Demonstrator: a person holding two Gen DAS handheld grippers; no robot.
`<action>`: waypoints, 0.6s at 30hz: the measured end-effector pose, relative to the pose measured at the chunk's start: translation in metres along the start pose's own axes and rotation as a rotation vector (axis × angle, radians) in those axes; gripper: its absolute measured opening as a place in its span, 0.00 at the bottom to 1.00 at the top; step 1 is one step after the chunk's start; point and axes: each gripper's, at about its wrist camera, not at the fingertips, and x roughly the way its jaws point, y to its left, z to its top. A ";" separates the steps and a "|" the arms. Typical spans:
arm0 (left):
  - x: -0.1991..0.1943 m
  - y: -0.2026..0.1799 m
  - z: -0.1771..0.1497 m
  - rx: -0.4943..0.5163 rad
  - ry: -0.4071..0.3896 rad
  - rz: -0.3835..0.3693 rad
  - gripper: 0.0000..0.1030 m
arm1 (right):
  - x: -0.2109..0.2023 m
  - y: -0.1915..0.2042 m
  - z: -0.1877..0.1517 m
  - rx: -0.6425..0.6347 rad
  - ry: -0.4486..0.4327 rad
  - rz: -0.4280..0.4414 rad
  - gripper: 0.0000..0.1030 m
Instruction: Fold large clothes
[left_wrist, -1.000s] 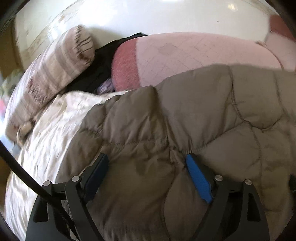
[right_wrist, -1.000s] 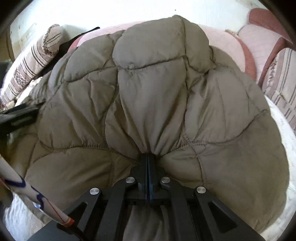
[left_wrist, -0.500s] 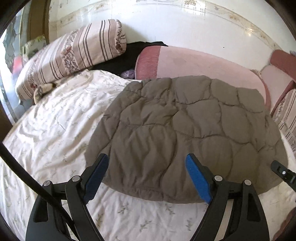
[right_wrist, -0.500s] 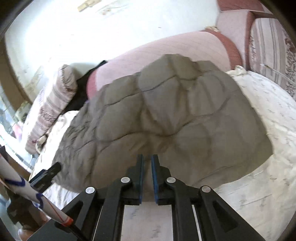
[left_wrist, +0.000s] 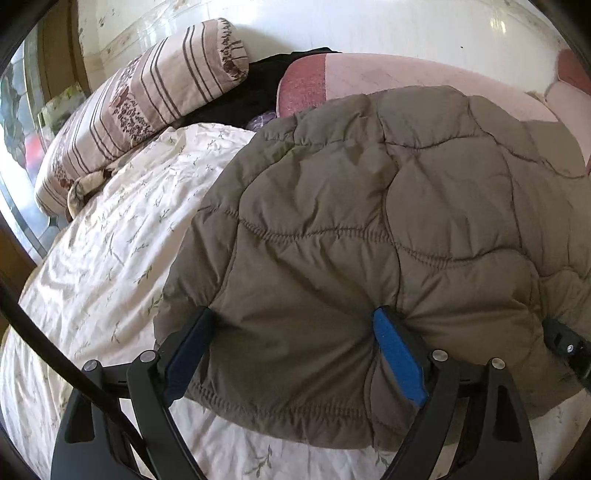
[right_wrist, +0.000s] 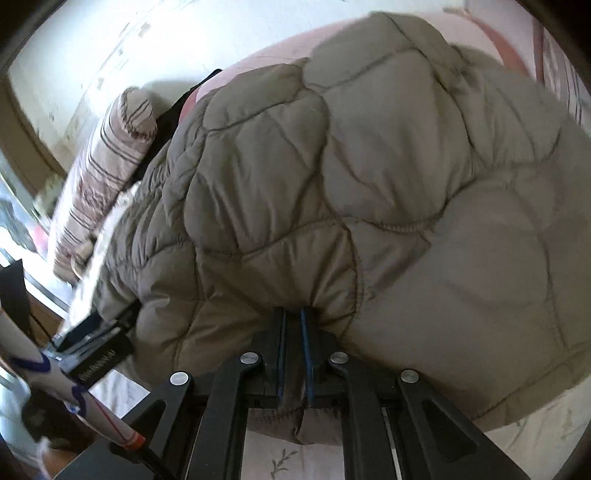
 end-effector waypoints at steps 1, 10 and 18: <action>-0.001 0.001 0.001 -0.005 -0.004 -0.004 0.85 | -0.002 -0.002 0.001 0.009 0.002 0.015 0.07; -0.037 0.026 0.023 -0.095 -0.166 0.007 0.81 | -0.091 -0.040 0.034 0.082 -0.248 -0.079 0.10; 0.007 0.033 0.020 -0.105 -0.008 0.006 0.83 | -0.085 -0.108 0.029 0.255 -0.173 -0.294 0.10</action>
